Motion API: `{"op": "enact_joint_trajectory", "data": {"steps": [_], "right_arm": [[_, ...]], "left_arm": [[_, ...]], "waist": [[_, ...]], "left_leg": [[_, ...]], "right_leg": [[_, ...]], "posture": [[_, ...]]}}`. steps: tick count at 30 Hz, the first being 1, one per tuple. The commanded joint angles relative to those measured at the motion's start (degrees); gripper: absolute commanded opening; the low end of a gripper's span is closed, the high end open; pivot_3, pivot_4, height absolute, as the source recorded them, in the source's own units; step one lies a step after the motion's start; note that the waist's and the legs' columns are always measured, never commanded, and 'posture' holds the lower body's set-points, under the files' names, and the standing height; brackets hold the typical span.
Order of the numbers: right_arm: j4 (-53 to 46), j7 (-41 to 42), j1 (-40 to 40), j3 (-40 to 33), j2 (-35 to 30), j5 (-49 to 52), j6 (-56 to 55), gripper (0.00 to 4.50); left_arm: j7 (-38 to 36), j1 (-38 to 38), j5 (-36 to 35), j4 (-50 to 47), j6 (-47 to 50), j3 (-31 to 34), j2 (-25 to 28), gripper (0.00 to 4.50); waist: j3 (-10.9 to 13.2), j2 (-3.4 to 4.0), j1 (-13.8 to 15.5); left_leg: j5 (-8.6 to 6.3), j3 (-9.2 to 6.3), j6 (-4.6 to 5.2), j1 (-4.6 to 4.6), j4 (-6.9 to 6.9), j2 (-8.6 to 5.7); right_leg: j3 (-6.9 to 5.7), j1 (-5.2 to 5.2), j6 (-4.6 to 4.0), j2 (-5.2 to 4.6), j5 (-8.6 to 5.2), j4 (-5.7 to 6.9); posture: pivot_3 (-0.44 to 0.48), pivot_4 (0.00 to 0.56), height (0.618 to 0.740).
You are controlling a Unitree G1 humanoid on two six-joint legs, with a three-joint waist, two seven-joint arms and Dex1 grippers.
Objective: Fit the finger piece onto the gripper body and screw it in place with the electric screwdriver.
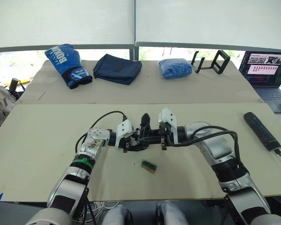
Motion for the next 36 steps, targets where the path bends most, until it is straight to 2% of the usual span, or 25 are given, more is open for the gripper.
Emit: {"op": "enact_joint_trajectory", "data": {"steps": [1,15,36], "right_arm": [[-1.1,0.0,0.2,1.0,0.2,-0.4,0.5,0.38],[-1.8,0.1,0.5,2.7,-0.4,-1.1,3.6,0.38],[-0.5,-1.6,-1.1,1.0,-2.0,-1.5,3.5,0.38]], "left_arm": [[-0.4,0.8,0.0,-0.7,0.4,-0.7,-0.3,2.32],[-0.4,1.0,0.0,-0.9,0.7,-0.8,-0.5,2.32],[-0.3,1.2,0.0,-1.1,0.7,-0.8,-0.3,2.32]], "waist": [[0.0,0.0,0.0],[0.0,0.01,0.0],[0.0,0.0,0.0]], "left_leg": [[0.0,0.0,0.0,0.0,0.0,0.0],[0.0,0.0,0.0,0.01,0.0,0.0],[0.0,0.0,0.0,0.01,0.0,0.0]], "right_leg": [[0.0,0.0,0.0,0.0,0.0,0.0],[0.01,0.0,0.0,0.0,0.0,0.01],[0.0,0.01,0.0,-0.02,0.0,0.01]], "posture": [[0.0,0.15,0.74],[0.0,0.15,0.74],[0.0,0.15,0.74]]}}
